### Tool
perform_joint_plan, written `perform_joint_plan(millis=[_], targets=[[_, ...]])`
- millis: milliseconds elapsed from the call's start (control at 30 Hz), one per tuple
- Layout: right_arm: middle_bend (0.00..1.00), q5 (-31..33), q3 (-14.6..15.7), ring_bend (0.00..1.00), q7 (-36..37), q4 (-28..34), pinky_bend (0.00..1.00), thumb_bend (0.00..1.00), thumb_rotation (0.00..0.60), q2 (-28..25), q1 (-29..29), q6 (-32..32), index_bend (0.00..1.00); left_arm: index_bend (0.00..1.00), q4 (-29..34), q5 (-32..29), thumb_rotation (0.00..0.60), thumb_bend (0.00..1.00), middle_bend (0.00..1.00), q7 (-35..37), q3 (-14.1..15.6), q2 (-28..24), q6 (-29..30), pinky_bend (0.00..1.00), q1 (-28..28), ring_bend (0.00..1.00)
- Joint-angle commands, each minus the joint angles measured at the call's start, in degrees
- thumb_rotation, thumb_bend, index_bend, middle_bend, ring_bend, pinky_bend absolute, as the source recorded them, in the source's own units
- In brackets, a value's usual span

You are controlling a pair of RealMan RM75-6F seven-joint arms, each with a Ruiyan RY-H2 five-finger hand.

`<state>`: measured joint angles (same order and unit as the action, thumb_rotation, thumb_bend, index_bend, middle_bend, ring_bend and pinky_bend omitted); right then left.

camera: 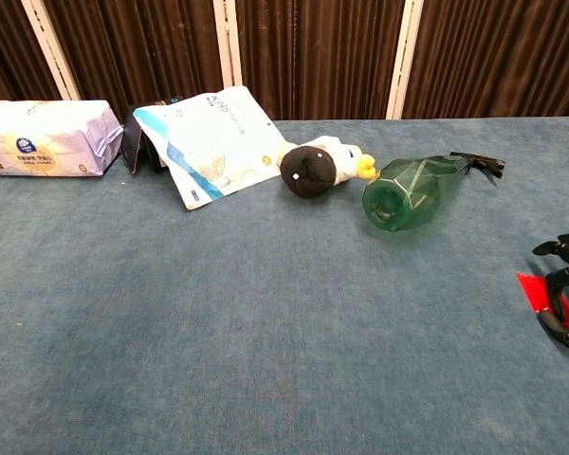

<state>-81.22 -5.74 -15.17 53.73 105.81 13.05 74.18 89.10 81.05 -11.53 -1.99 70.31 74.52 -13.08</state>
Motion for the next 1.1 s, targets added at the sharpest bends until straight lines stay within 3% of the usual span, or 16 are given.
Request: perform_joint_plan(millis=[33, 500, 1100], targets=[[0.14, 0.0, 0.0, 0.00, -0.1, 0.1, 0.00, 0.51, 0.600, 0.0, 0.0, 0.2, 0.67, 0.00, 0.0, 0.0, 0.581, 0.06, 0.00, 0.0, 0.0, 0.0, 0.1, 0.00, 0.0, 0.00], [0.15, 0.5, -0.7, 0.00, -0.7, 2.2, 0.00, 0.57, 0.600, -1.4, 1.1, 0.0, 0.69, 0.00, -0.2, -0.1, 0.584, 0.07, 0.00, 0.0, -0.1, 0.1, 0.1, 0.00, -0.1, 0.00], [0.16, 2.0, -4.2, 0.00, -0.2, 0.4, 0.00, 0.59, 0.600, -4.7, 5.0, -1.6, 0.70, 0.00, -0.4, -1.1, 0.583, 0.07, 0.00, -2.0, -0.3, 1.1, -0.3, 0.00, -0.4, 0.00]])
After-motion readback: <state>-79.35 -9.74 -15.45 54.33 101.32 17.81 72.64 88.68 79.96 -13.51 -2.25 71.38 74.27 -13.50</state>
